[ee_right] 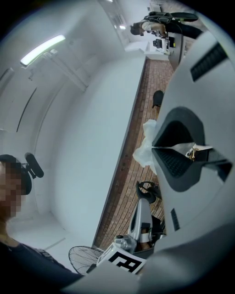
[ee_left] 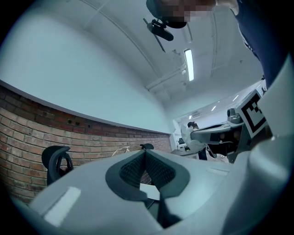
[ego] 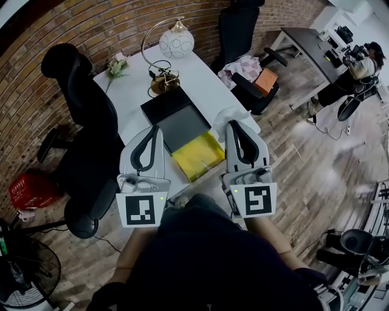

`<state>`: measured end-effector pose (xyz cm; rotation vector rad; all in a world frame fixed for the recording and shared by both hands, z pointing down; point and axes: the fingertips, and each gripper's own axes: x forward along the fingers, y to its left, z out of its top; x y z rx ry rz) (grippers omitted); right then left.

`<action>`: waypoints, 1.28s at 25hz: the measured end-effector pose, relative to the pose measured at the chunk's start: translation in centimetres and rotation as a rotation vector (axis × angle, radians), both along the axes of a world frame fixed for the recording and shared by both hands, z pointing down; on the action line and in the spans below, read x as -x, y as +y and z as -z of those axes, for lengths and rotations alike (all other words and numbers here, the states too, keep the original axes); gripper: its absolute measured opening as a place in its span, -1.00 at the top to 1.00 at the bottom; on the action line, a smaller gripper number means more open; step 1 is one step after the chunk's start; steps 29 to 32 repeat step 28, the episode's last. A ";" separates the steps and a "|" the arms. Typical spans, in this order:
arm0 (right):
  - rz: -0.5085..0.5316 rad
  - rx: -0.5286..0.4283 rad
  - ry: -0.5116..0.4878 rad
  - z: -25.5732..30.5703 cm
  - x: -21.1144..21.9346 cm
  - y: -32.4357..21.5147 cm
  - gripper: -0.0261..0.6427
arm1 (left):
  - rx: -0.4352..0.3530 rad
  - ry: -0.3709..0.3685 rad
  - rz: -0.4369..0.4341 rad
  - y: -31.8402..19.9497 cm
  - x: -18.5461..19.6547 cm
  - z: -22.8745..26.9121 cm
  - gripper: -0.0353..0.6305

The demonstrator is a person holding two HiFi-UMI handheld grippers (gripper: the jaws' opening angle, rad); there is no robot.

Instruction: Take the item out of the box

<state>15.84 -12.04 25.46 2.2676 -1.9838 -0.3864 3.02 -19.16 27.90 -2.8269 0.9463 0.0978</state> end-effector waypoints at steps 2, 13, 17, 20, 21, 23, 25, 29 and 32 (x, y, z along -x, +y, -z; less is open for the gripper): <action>-0.007 0.001 0.022 0.1 0.0 0.2 0.86 | -0.003 -0.003 -0.005 0.2 0.0 0.0 0.86; 0.015 -0.016 0.029 0.1 0.9 0.8 0.86 | -0.001 0.002 -0.013 0.9 0.2 -0.2 0.86; 0.017 -0.013 0.024 -0.1 0.8 0.7 0.86 | 0.004 0.003 -0.007 0.8 0.2 -0.3 0.86; 0.008 0.014 0.031 -0.4 0.5 0.6 0.86 | 0.002 0.004 -0.004 0.8 0.1 -0.3 0.86; 0.010 0.015 0.030 -0.5 0.4 0.5 0.86 | 0.002 0.003 -0.001 0.8 0.1 -0.3 0.86; 0.019 0.011 0.036 -0.4 0.3 0.4 0.86 | 0.005 0.003 0.006 0.7 0.0 -0.3 0.86; 0.026 0.011 0.045 -0.4 0.1 0.4 0.86 | 0.003 0.002 0.011 0.7 -0.3 -0.3 0.86; 0.027 0.009 0.031 -0.6 -0.5 0.4 0.86 | -0.007 -0.007 0.014 0.7 -0.8 -0.3 0.86; 0.027 0.009 0.031 -0.6 -0.5 0.4 0.86 | -0.007 -0.007 0.014 0.7 -0.8 -0.3 0.86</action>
